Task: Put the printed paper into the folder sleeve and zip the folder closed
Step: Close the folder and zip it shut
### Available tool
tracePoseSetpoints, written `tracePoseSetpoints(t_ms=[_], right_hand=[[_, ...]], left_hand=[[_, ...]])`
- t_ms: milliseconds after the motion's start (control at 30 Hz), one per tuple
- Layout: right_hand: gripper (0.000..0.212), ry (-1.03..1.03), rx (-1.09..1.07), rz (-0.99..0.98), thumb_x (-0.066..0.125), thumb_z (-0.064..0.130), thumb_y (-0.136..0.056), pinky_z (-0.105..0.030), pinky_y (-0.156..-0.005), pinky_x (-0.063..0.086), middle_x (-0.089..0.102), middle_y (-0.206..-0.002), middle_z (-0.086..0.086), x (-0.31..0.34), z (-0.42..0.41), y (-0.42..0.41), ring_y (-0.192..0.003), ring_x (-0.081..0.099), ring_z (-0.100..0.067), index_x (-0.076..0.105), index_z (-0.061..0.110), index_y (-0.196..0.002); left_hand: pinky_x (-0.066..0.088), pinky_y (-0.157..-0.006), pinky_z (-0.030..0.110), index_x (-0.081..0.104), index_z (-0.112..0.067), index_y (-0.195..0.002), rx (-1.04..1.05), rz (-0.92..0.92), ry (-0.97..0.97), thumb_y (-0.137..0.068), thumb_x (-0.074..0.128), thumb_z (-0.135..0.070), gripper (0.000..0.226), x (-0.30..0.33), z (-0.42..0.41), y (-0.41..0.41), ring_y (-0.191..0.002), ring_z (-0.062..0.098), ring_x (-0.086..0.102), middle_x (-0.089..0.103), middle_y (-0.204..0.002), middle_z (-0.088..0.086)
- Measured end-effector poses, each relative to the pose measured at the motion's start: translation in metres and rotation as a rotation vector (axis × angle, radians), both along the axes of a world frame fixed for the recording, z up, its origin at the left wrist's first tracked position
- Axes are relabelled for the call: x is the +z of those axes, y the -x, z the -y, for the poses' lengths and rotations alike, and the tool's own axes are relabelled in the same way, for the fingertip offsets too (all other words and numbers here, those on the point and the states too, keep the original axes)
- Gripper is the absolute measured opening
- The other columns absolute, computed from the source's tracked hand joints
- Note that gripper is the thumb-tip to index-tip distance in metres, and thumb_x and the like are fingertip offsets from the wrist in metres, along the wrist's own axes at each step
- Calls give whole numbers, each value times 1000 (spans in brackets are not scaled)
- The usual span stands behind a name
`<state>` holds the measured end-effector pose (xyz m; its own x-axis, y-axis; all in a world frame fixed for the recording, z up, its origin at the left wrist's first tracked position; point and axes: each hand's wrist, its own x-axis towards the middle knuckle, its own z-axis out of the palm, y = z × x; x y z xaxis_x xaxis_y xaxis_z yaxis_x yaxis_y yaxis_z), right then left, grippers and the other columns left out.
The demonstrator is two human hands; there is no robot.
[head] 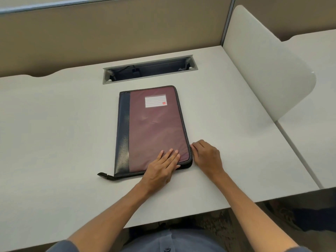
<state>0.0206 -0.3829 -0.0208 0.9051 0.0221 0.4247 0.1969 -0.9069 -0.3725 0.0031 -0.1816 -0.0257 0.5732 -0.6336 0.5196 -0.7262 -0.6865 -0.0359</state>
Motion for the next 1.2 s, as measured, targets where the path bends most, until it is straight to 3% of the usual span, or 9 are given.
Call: tracePoseSetpoints(t_ms=[167, 300, 433, 567, 767, 900, 1200], right_hand=[[13, 88, 122, 8, 69, 16, -88, -33, -40, 47, 66, -74, -2, 3, 5, -25, -63, 63, -22, 68, 11, -76], [12, 34, 183, -35, 65, 15, -91, -37, -44, 49, 66, -77, -1, 1, 11, -27, -68, 63, -23, 67, 10, -79], [9, -13, 225, -70, 64, 13, -91, -37, -49, 51, 67, -82, 0, 1, 15, -22, -72, 63, -22, 68, 11, -84], [8, -95, 249, -98, 63, 12, -92, -38, -54, 53, 68, -85, -1, -3, 16, -15, -73, 64, -22, 70, 10, -89], [6, -74, 220, -43, 68, 10, -88, -35, -50, 52, 68, -79, -4, 0, 11, -20, -67, 64, -23, 71, 8, -83], [17, -103, 138, -149, 60, 15, -92, -43, -60, 52, 68, -83, -9, 6, -1, -55, -73, 64, -28, 70, 4, -85], [25, -104, 57, -236, 52, 20, -96, -36, -65, 49, 67, -88, -11, 8, -3, -125, -79, 63, -33, 72, 6, -91]], left_hand=[[57, -87, 45, 71, -1, -114, 10, -3, -26, -101, 40, -22, 39, 1, -8, -7, -114, 29, 65, 69, -122, 13], [56, -89, 44, 70, -5, -117, 70, -54, -59, -93, 57, -27, 35, 2, -3, -5, -117, 29, 63, 67, -126, 11], [48, -101, 49, 56, -8, -135, 269, -203, -155, -84, 63, -45, 63, 9, 16, -13, -129, 32, 53, 56, -139, 15], [48, -100, 54, 52, -7, -139, 297, -275, -243, -78, 75, -40, 73, 4, 24, -15, -131, 36, 51, 51, -142, 21], [45, -102, 54, 48, -8, -142, 262, -240, -210, -83, 65, -30, 66, 0, 16, -10, -134, 35, 47, 48, -146, 20], [46, -102, 53, 52, -8, -139, 220, -213, -192, -88, 47, -31, 56, 2, 13, -4, -133, 34, 49, 51, -143, 19], [48, -100, 53, 53, -9, -138, 183, -241, -217, -88, 46, -35, 57, 5, 14, 1, -133, 34, 49, 51, -144, 17]])
